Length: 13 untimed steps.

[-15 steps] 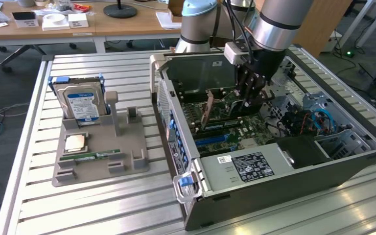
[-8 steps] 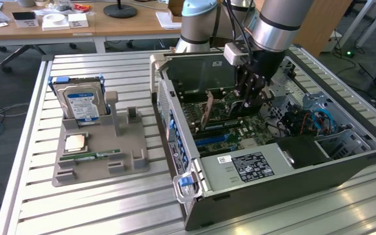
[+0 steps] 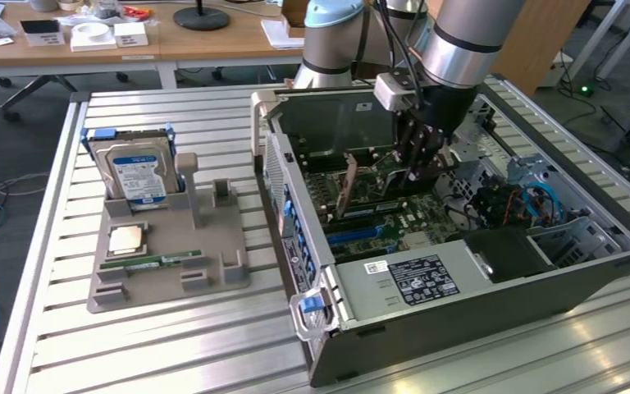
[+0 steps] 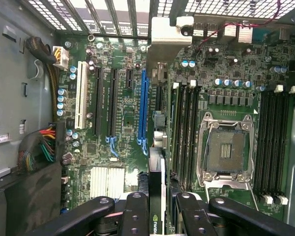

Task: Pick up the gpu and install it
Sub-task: 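Insert the gpu into the slot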

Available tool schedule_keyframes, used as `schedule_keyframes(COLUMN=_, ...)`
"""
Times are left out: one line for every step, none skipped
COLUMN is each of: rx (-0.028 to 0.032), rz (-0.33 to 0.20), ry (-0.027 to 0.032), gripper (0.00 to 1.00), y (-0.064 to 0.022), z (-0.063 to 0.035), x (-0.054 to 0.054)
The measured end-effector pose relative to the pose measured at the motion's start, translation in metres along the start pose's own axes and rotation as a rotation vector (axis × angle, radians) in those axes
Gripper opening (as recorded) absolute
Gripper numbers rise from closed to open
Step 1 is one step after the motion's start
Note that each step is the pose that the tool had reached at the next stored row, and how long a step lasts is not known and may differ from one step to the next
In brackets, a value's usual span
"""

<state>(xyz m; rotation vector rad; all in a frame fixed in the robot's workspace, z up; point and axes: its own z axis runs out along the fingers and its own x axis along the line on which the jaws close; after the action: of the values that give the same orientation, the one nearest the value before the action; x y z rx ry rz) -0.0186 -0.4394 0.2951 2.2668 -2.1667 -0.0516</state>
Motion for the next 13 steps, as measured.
schedule_keyframes(rx=0.0001, rz=0.0, ry=0.0, gripper=0.26, y=0.0002, z=0.0, x=0.0)
schedule_keyframes(rx=0.0, rz=0.0, ry=-0.0001, gripper=0.26, y=0.0007, z=0.0, x=-0.0001)
schedule_keyframes(rx=0.0, rz=0.0, ry=-0.0001, gripper=0.26, y=0.0013, z=0.0001, x=-0.0001)
schedule_keyframes(rx=0.0001, rz=0.0, ry=-0.0001, gripper=0.26, y=0.0019, z=0.0001, x=-0.0001)
schedule_keyframes(rx=0.0, rz=0.0, ry=-0.0001, gripper=0.26, y=0.0027, z=0.0001, x=-0.0002)
schedule_keyframes(rx=0.0, rz=0.0, ry=-0.0001, gripper=0.26, y=0.0035, z=0.0001, x=-0.0002)
schedule_keyframes(rx=0.0, rz=0.0, ry=0.0, gripper=0.26, y=0.0043, z=0.0001, x=-0.0002)
schedule_keyframes(rx=0.0, rz=0.0, ry=-0.0001, gripper=0.26, y=0.0051, z=0.0002, x=-0.0002)
schedule_keyframes(rx=0.0, rz=0.0, ry=-0.0001, gripper=0.26, y=0.0058, z=0.0002, x=-0.0003)
schedule_keyframes(rx=0.0001, rz=0.0, ry=-0.0001, gripper=0.26, y=0.0065, z=0.0002, x=-0.0003)
schedule_keyframes(rx=0.0, rz=0.0, ry=0.0001, gripper=0.26, y=0.0068, z=0.0002, x=-0.0003)
schedule_keyframes(rx=0.0, rz=0.0, ry=0.0, gripper=0.26, y=0.0068, z=0.0002, x=-0.0003)
schedule_keyframes(rx=0.0, rz=0.0, ry=0.0, gripper=0.26, y=0.0068, z=0.0002, x=-0.0003)
